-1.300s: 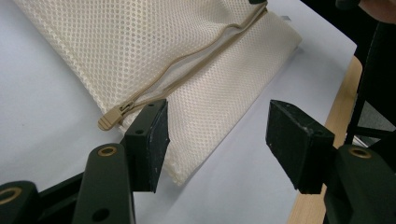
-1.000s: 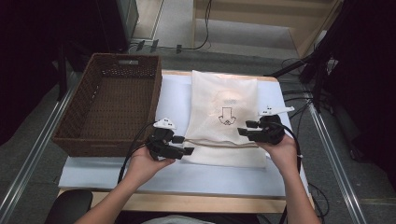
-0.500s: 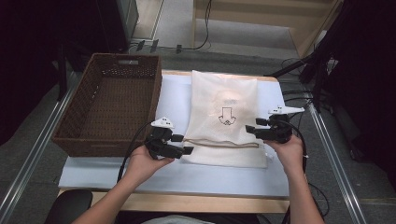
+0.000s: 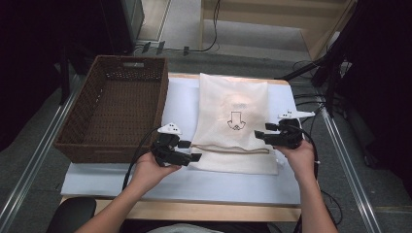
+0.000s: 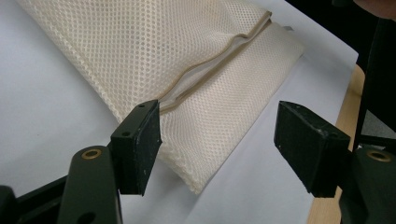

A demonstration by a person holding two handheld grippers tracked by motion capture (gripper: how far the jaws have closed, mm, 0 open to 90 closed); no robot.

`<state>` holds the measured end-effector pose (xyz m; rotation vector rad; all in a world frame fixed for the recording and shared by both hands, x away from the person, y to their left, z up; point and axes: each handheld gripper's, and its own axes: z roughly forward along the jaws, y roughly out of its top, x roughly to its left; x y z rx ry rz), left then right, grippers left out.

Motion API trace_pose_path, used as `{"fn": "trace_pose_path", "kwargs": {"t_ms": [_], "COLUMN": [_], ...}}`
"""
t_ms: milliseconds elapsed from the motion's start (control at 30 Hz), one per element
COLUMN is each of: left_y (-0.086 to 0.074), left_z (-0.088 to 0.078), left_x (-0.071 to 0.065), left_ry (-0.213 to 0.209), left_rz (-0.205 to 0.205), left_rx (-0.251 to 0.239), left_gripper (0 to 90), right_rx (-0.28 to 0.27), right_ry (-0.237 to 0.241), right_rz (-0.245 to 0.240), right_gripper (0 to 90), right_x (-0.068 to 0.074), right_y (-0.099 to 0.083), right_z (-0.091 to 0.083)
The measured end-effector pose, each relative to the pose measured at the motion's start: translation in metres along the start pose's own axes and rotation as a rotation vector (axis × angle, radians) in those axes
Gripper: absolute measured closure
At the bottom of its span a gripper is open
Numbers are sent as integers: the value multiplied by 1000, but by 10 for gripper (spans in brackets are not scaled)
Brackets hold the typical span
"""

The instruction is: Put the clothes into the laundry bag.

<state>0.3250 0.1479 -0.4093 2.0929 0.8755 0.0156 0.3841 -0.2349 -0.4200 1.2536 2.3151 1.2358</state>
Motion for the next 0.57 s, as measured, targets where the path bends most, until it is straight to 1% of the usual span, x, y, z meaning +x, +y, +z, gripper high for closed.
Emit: {"fn": "trace_pose_path", "kwargs": {"t_ms": [167,267,467,567], "left_y": [-1,-1,-1,-1], "left_z": [3,4,5,6], "left_x": [0,-1,-1,-1], "left_ry": [12,20,20,20], "left_rz": [-5,1,1,1], "left_rx": [7,12,16,8], "left_gripper": [314,313,307,306], "right_rx": [10,12,16,14], "right_ry": [3,1,1,5], "right_rz": [-4,-6,-9,-9], "right_gripper": [381,380,376,373], "right_x": [1,1,2,2], "right_y": [-1,-1,-1,-1], "right_z": [2,3,4,4]}}
